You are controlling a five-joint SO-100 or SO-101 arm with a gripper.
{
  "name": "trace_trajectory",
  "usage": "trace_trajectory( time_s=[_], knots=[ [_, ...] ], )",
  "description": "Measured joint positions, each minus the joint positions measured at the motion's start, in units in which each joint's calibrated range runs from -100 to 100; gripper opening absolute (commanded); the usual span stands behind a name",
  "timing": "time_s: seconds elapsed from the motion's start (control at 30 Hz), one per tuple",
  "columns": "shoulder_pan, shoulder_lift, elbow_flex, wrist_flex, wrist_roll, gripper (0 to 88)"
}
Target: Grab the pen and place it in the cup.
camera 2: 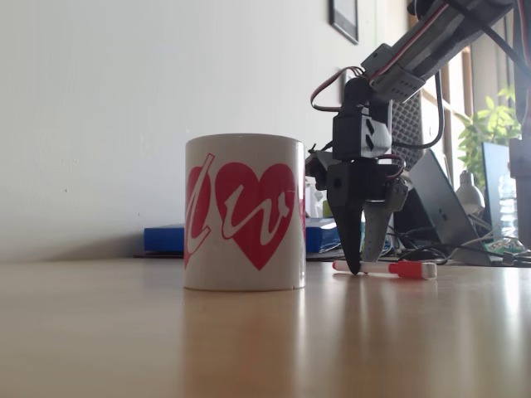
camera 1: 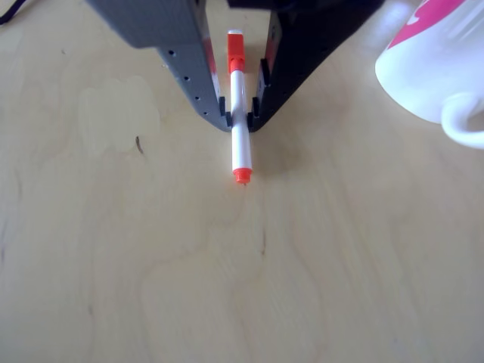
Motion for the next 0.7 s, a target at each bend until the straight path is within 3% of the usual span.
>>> trace_trajectory(
  time_s=[0.37,0.53,0.7],
  knots=[
    [0.15,-6.4,0.27,1.44,0.54,1.1],
    [-3.99,-16.25,0.09,12.97,7.18,1.1],
    [-4.58,-24.84,-0.62,19.32,8.3,1.1]
  ],
)
